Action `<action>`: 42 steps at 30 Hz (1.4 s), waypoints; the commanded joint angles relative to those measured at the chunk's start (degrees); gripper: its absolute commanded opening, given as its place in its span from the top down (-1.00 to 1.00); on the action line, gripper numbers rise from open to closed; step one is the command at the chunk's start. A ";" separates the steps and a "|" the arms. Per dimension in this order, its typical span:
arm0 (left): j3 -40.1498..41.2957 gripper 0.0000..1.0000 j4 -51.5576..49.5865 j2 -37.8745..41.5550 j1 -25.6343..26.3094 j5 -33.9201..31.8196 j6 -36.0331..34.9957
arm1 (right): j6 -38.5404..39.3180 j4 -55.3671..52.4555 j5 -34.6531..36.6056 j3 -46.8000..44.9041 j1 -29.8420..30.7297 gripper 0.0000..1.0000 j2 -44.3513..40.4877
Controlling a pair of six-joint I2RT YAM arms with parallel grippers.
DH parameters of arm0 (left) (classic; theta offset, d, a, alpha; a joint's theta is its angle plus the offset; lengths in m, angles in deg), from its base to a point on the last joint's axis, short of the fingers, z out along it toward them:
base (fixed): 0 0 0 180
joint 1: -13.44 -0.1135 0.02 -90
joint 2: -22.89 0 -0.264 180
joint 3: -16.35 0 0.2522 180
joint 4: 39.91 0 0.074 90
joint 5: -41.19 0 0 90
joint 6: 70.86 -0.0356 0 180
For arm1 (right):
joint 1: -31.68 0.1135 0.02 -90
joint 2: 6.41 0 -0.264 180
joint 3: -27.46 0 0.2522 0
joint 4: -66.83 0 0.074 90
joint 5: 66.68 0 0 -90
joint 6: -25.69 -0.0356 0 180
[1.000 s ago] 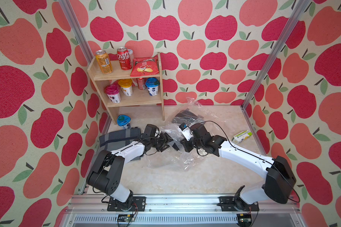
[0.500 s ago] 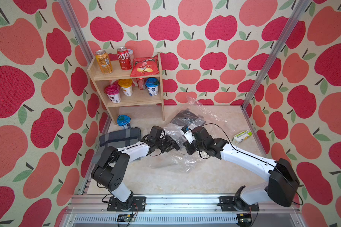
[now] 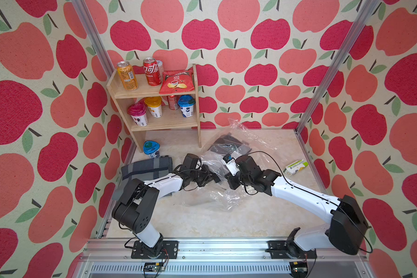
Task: Take the scarf out of the vacuum bag
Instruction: Take out the scarf from the vacuum bag.
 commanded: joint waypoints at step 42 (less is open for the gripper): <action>9.08 -0.94 10.01 5.33 4.04 -1.13 2.82 | -1.37 -4.02 -0.03 -0.82 -2.61 1.00 -1.33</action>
